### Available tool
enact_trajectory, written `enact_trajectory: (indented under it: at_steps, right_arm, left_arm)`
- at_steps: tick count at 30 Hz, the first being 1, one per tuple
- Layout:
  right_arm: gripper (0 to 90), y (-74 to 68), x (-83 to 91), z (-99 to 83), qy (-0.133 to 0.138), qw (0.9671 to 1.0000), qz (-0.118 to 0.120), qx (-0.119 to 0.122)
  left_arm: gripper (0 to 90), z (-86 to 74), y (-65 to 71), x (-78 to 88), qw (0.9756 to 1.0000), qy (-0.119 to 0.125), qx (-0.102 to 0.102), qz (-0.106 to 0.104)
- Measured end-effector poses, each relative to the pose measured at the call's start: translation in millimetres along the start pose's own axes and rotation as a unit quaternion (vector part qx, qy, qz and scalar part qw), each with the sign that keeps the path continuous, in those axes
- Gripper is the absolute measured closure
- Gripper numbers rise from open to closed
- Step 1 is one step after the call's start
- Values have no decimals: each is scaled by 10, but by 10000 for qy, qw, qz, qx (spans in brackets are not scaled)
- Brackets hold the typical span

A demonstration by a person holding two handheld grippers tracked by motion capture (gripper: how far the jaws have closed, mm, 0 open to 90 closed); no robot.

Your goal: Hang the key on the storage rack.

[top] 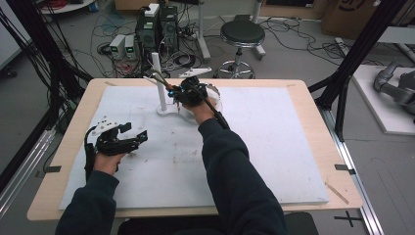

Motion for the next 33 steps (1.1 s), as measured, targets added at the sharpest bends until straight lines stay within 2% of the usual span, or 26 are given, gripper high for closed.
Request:
enact_trajectory:
  at_steps: [3,8,10,17,20,21,23,24,25,27,28,29,31,32,33]
  right_arm:
    - [783,1,-22,-25,-129,9999,-27,-17]
    - [763,17,20,-13,-114,9999,13,-41]
    - [683,25,75,7,-52,9999,66,-82]
    - [686,94,282,27,73,10000,-34,-27]
    - [659,200,460,-22,154,9998,-127,-72]
    - [659,200,460,-22,154,9998,-127,-72]
    - [603,285,599,-92,150,9997,-166,-137]
    - [603,285,599,-92,150,9997,-166,-137]
    - [547,340,701,-165,174,9997,-137,-104]
    - [475,389,782,-243,4,9998,-139,-166]
    - [455,419,825,-295,-92,9997,-164,-139]
    - [437,453,890,-373,-77,9998,-154,-50]
    - [346,505,969,-473,-222,9996,-185,-67]
    - [346,505,969,-473,-222,9996,-185,-67]
    - [316,564,1079,-599,-209,9995,-245,-5]
  left_arm:
    - [218,-1,-4,3,10000,2,23,6]
    - [217,-2,-1,3,10000,11,32,2]
    - [217,-2,-5,6,10000,7,34,-11]
    - [227,-22,-29,28,9999,66,86,43]
    - [228,-23,-18,23,9999,78,119,4]
    - [228,-24,-16,21,9999,78,100,4]
    - [227,-20,-5,17,9999,98,91,-23]
    - [227,-19,0,17,9999,110,105,-19]
    - [227,-18,-4,18,9999,123,101,-40]
    - [227,-18,-1,16,9998,131,123,-82]
    - [226,-18,-1,16,9998,131,123,-82]
    - [226,-18,6,13,9998,149,136,-89]
    - [220,-16,21,5,9997,151,130,-144]
    - [215,-16,21,5,9997,151,130,-144]
    - [213,-16,26,0,9997,164,132,-156]
Point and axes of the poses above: each handheld gripper's, and its own axes: x roughly backward along the jaws, z roughly out of its top, y roughly to its right, the point moved 3 cm from there along -x, roughly forward along the jaws, and after that the axes turned 8 degrees about -x, right-handed, at the moved point
